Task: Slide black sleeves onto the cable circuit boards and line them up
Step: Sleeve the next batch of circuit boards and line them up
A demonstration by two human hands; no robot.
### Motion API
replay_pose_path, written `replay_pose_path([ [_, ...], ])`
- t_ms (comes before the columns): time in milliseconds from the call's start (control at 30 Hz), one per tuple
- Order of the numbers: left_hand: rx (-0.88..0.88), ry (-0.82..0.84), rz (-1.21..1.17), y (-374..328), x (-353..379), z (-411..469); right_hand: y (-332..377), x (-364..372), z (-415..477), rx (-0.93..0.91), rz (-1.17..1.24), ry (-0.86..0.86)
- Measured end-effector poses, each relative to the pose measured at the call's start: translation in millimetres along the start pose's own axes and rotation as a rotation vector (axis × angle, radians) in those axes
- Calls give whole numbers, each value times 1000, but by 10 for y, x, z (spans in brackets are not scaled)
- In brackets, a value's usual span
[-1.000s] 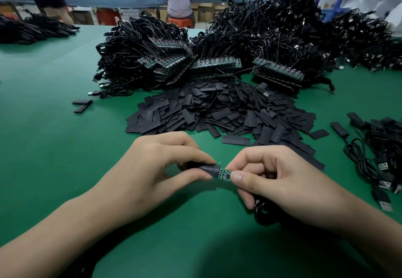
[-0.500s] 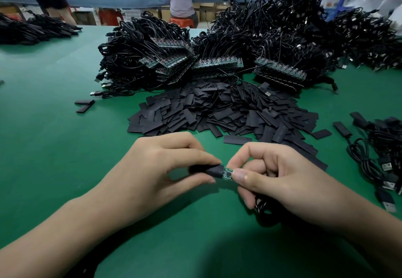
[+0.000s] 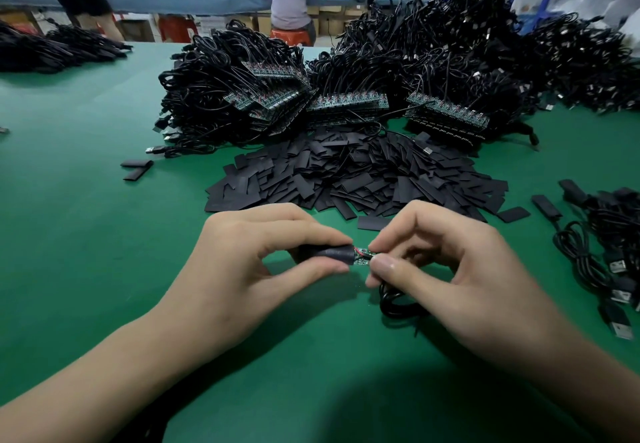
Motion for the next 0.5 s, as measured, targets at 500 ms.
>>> replay_pose_path([
  [500, -7, 3, -37, -65, 24, 9, 172, -1, -33, -230, -202, -145],
])
Point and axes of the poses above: each hand's wrist, its own z-axis towards the middle knuckle, its own x-axis out of the palm, y = z × x, the point moved 7 cm from there along z, towards the middle knuckle, and after that the axes turned 5 degrees about -z, right-handed, at the moved point
